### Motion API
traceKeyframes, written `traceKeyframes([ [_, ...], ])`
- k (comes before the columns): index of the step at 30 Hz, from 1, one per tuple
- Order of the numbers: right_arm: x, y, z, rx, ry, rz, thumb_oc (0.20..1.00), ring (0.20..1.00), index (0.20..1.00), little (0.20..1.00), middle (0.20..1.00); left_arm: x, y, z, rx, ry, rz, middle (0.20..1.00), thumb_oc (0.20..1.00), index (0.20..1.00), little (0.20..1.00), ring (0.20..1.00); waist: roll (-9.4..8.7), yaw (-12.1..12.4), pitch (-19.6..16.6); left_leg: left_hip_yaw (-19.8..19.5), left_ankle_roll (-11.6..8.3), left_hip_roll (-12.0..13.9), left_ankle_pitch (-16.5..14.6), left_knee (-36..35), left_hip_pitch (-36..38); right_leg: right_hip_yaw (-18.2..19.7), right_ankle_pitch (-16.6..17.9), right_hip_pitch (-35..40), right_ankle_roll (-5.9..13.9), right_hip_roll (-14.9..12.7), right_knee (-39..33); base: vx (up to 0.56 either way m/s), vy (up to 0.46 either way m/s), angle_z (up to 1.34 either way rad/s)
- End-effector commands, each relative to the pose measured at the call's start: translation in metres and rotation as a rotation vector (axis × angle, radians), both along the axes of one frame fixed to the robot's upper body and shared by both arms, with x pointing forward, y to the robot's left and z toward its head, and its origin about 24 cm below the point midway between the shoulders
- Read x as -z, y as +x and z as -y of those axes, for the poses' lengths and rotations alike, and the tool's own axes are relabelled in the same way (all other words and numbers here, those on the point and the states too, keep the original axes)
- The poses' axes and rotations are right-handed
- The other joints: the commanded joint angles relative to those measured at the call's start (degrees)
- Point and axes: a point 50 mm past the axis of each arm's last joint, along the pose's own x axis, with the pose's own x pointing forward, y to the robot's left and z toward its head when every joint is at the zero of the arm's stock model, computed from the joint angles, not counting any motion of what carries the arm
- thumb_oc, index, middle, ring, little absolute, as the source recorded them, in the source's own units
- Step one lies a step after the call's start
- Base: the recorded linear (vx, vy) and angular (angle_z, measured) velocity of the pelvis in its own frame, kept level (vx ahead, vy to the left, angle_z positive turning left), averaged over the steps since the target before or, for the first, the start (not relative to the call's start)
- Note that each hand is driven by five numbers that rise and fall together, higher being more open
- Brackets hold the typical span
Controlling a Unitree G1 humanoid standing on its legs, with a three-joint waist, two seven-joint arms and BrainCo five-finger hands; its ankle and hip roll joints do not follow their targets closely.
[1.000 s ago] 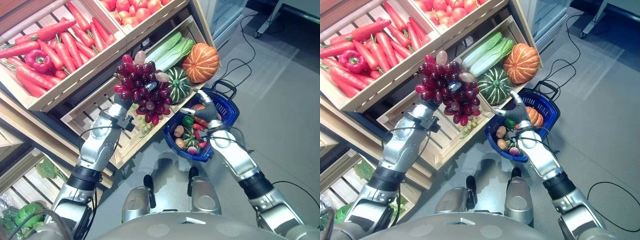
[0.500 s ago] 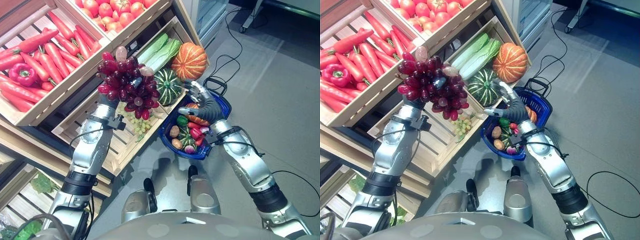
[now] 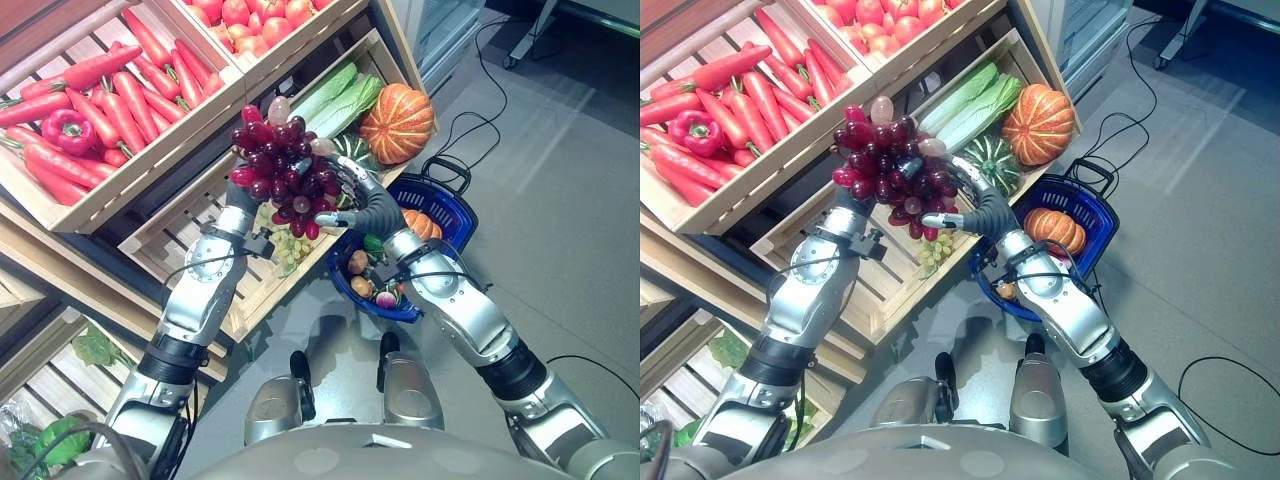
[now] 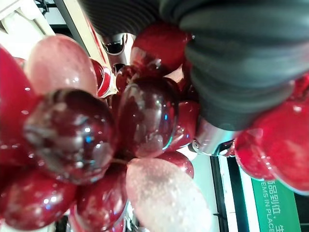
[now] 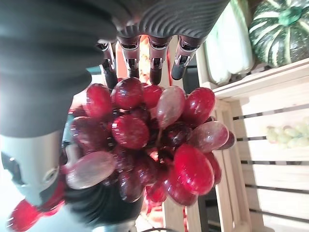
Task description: Pick up fruits and vegetables into the basket
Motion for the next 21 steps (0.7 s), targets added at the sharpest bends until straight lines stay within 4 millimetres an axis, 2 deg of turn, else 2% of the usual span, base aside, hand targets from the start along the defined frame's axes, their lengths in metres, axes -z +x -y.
traceKeyframes([
  [1, -0.029, -0.007, -0.029, -0.096, 0.179, 0.085, 1.000, 1.000, 1.000, 1.000, 1.000, -0.053, -0.014, 0.029, 0.115, -0.001, 0.277, 0.200, 0.200, 0.200, 0.200, 0.200, -2.01, 0.42, -0.96, -0.81, 2.25, -0.13, -6.14, 4.22, 0.05, -0.47, -4.21, 6.26, 5.08, -3.39, -1.79, 0.00, 0.000, 0.00],
  [8, -0.019, -0.002, -0.026, -0.036, 0.224, 0.011, 1.000, 1.000, 1.000, 1.000, 1.000, -0.053, -0.016, 0.035, 0.071, 0.027, 0.310, 0.200, 0.200, 0.200, 0.200, 0.200, -2.38, 0.25, -1.11, -0.51, 2.31, 0.04, -6.30, 4.24, 0.14, -0.45, -4.15, 6.46, 5.11, -3.09, -2.04, 0.00, -0.002, 0.00],
  [15, 0.001, 0.005, -0.012, 0.086, 0.087, -0.013, 1.000, 1.000, 1.000, 1.000, 1.000, -0.058, -0.019, 0.032, 0.003, 0.048, 0.381, 0.200, 0.200, 0.200, 0.200, 0.200, -2.73, -0.19, -0.92, -0.20, 2.48, 0.14, -6.26, 4.14, 0.25, -0.15, -4.00, 6.64, 5.05, -2.64, -2.34, 0.00, 0.000, 0.00],
  [21, 0.022, 0.005, -0.012, 0.034, 0.004, -0.105, 1.000, 1.000, 1.000, 1.000, 1.000, -0.065, -0.022, 0.035, -0.017, 0.069, 0.437, 0.200, 0.200, 0.200, 0.200, 0.200, -3.04, -0.34, -0.66, -0.13, 2.47, 0.19, -6.13, 3.81, 0.42, -0.33, -3.98, 6.92, 5.16, -2.57, -2.48, 0.00, 0.000, 0.00],
])
